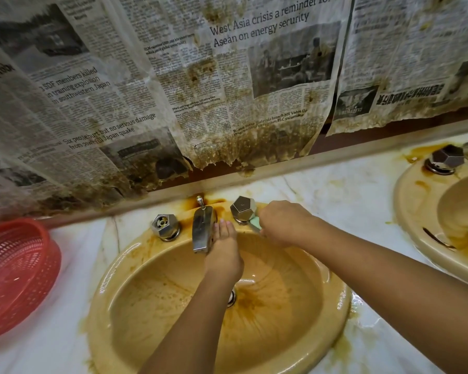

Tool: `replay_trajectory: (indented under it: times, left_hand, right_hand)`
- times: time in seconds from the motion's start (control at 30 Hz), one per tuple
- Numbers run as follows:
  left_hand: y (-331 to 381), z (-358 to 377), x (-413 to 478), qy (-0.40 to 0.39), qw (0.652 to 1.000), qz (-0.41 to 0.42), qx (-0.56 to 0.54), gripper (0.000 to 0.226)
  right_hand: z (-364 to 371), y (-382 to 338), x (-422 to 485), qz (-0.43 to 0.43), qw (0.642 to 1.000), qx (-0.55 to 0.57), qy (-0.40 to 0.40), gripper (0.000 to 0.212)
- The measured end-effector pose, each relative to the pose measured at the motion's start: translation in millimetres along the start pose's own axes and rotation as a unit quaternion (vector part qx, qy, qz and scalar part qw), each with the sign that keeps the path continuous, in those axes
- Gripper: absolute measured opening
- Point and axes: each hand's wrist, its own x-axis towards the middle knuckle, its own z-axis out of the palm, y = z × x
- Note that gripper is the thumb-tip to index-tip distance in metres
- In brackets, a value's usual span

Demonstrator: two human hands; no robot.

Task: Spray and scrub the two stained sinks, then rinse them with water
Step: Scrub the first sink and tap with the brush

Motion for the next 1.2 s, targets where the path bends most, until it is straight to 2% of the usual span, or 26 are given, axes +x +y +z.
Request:
replay_trajectory:
  times: [0.13,0.27,0.37,0.5,0.63,0.77,0.9,1.0,1.07,1.13,1.2]
  left_hand:
    - [-1,6,-5,0.008,0.999,-0.008,-0.053,0.098]
    - [-3,5,-3,0.004,0.995,-0.017,-0.094,0.101]
    - [-1,4,-5,0.003,0.996,-0.014,-0.090,0.099]
    - [1,0,-6,0.008,0.997,-0.009,-0.073,0.096]
    - [3,-2,-6,0.001,0.998,-0.012,-0.059,0.094]
    - [3,-2,-5,0.003,0.998,-0.011,-0.054,0.093]
    - [2,-5,-5,-0.006,0.999,-0.006,-0.044,0.093]
    - [0,-3,-3,-0.001,0.999,-0.002,-0.045,0.080]
    - [-2,-1,-2,0.010,0.999,0.007,-0.050,0.066]
    - [-5,3,-1,0.033,0.998,0.025,-0.054,0.062]
    - [-8,8,-1,0.053,0.995,0.042,-0.067,0.062]
  right_hand:
    - [8,-14,7,-0.047,0.998,0.013,0.029,0.030]
    - [24,-20,9,-0.035,0.998,0.028,0.043,0.032]
    - [24,0,-4,-0.012,0.999,0.033,0.027,0.027]
    - [21,18,-6,0.044,0.997,0.014,0.067,0.017]
    - [18,15,-7,-0.006,0.999,0.030,0.034,0.027]
    - [19,27,-12,0.023,0.998,0.031,0.055,0.030]
    - [24,19,-17,-0.019,0.999,0.031,0.033,0.033]
    - [25,29,-17,0.030,0.997,0.038,0.064,0.034]
    - [25,31,-19,0.020,0.997,0.041,0.064,0.034]
    - [25,33,-22,-0.003,0.998,0.033,0.048,0.036]
    - [24,43,-20,0.019,0.997,0.035,0.061,0.035]
